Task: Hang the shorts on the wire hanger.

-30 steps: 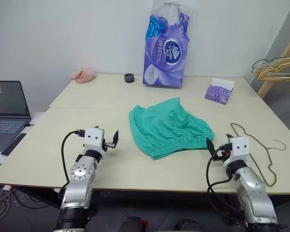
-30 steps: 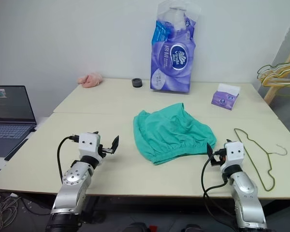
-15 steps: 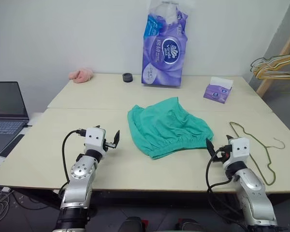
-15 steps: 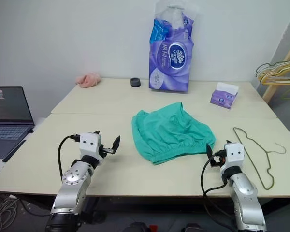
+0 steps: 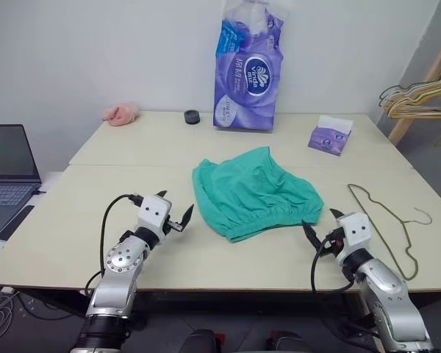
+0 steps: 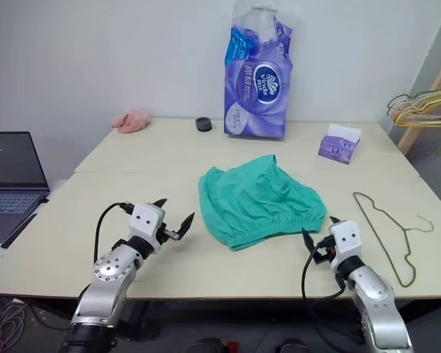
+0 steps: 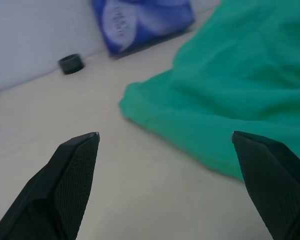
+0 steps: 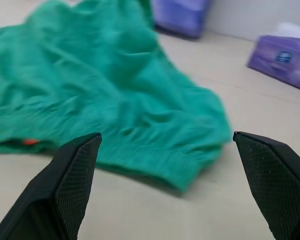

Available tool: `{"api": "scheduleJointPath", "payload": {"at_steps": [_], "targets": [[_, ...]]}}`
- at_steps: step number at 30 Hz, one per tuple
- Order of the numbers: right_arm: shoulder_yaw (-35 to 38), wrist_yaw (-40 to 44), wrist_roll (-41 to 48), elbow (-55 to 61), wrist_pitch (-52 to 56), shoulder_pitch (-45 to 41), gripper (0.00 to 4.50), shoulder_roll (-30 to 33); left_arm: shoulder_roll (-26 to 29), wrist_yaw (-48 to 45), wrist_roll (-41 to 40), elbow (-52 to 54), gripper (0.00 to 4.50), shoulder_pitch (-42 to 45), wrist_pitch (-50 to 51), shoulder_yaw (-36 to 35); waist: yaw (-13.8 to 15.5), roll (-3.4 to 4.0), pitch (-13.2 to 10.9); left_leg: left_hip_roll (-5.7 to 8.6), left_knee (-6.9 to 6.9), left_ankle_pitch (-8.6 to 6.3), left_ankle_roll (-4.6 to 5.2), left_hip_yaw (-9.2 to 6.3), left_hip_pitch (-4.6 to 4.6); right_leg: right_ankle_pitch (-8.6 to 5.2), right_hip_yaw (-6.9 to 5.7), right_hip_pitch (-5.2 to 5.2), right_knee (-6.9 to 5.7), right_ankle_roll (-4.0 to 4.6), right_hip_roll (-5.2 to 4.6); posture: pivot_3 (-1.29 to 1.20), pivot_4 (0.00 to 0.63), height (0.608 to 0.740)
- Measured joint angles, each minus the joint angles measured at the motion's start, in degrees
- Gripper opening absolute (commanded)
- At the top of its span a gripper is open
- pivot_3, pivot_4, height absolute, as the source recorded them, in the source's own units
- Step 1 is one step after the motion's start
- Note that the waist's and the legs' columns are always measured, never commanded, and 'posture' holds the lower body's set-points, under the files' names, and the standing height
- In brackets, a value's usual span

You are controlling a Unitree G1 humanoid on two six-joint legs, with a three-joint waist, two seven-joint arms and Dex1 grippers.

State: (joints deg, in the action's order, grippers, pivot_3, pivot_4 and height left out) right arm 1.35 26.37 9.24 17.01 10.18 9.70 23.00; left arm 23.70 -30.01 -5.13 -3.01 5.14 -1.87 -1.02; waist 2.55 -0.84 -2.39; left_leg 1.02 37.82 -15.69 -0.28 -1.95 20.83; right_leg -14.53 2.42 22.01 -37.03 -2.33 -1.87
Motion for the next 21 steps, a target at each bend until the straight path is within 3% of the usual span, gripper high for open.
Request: {"api": "scheduleJointPath", "payload": {"at_steps": [8, 13, 19, 21], "targets": [[-6.55, 12.69, -0.70, 9.10, 0.87, 1.19, 4.50, 12.42, 9.93, -19.68, 0.75, -7.01, 4.47, 6.84, -8.78, 7.19, -1.44, -0.03, -0.24, -0.02, -0.01, -0.03, 0.00, 0.01, 0.01, -0.02, -0.05, 0.00, 0.05, 0.01, 0.04, -0.01, 0.021, 0.740], [-7.70, 13.27, -1.35, 9.92, 1.56, 0.61, 4.50, 12.21, 11.82, -25.72, 5.20, -15.54, 4.47, 11.63, -14.38, 12.22, -1.80, -0.12, -0.32, -0.05, 0.00, -0.05, 0.01, 0.05, 0.02, -0.01, -0.02, 0.01, 0.05, -0.02, 0.08, -0.03, 0.020, 0.740], [-8.29, 13.03, -1.61, 11.05, 2.04, 0.75, 4.50, 11.98, 10.20, -28.14, 6.61, -21.85, 4.47, 15.87, -16.20, 14.32, -1.98, -0.22, -0.38, -0.07, 0.03, -0.07, 0.01, 0.04, 0.04, 0.02, -0.02, 0.01, 0.05, -0.08, 0.08, -0.04, 0.016, 0.740], [-8.61, 13.02, -2.11, 11.58, 2.06, 0.83, 4.50, 11.98, 9.01, -27.75, 7.86, -24.87, 4.09, 17.88, -17.80, 14.95, -2.03, -0.22, -0.37, -0.06, 0.04, -0.07, 0.01, 0.04, 0.03, 0.04, -0.03, 0.01, 0.05, -0.12, 0.09, -0.04, 0.016, 0.740]]}}
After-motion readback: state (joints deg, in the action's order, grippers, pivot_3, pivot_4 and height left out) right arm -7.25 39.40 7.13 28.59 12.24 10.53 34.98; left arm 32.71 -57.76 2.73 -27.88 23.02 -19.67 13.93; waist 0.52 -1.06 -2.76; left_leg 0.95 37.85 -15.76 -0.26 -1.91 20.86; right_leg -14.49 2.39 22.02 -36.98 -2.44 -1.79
